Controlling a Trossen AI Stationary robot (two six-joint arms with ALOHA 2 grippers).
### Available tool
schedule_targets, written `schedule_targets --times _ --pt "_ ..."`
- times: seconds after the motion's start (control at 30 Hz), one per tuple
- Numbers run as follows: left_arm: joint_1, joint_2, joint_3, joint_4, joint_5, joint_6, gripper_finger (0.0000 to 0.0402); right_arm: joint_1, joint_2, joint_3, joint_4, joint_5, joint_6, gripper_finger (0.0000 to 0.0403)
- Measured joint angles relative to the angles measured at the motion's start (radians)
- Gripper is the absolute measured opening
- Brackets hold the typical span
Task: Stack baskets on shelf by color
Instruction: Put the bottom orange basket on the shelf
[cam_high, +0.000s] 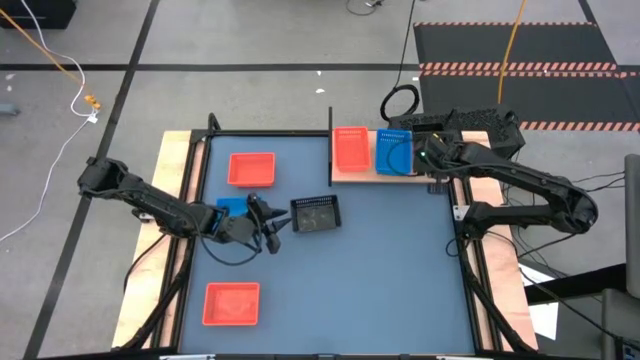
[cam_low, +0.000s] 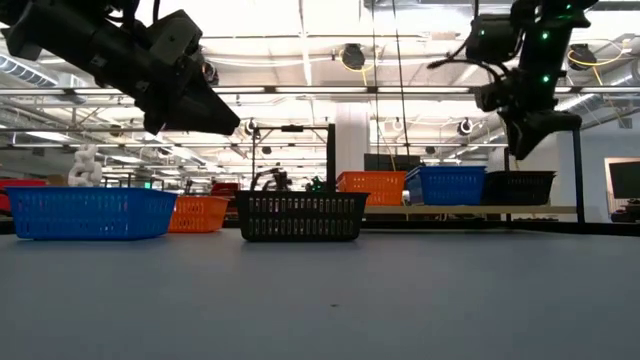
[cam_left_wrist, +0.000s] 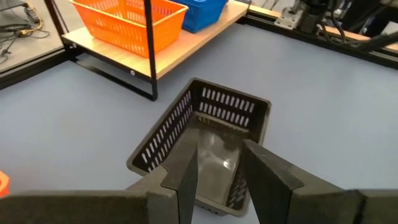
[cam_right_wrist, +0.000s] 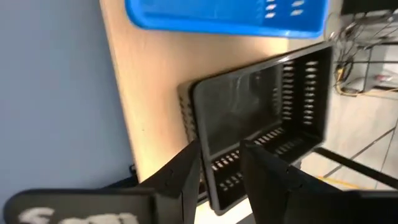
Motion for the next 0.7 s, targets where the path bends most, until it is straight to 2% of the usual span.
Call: schedule_targets --times 0.17,0.37,0.57,0.7 --pt "0.021 0.0 0.0 0.007 0.0 -0.005 0.0127 0.015 -0.042 0.01 0.031 -0.001 -0.004 0.0105" --pt "0.036 0.0 0.0 0.022 0.0 -0.008 0.0127 -0.025 -0.033 0.01 0.059 -0.012 -0.057 0.0105" --pt "0.027 0.0 0.0 0.024 0.0 0.001 0.0127 -0.028 -0.029 0.01 -0.015 -0.23 -0.16 0.0105" --pt "0.02 0.0 0.0 0.024 0.0 0.018 0.0127 -0.028 -0.022 0.01 -0.01 -0.236 -0.172 0.0105"
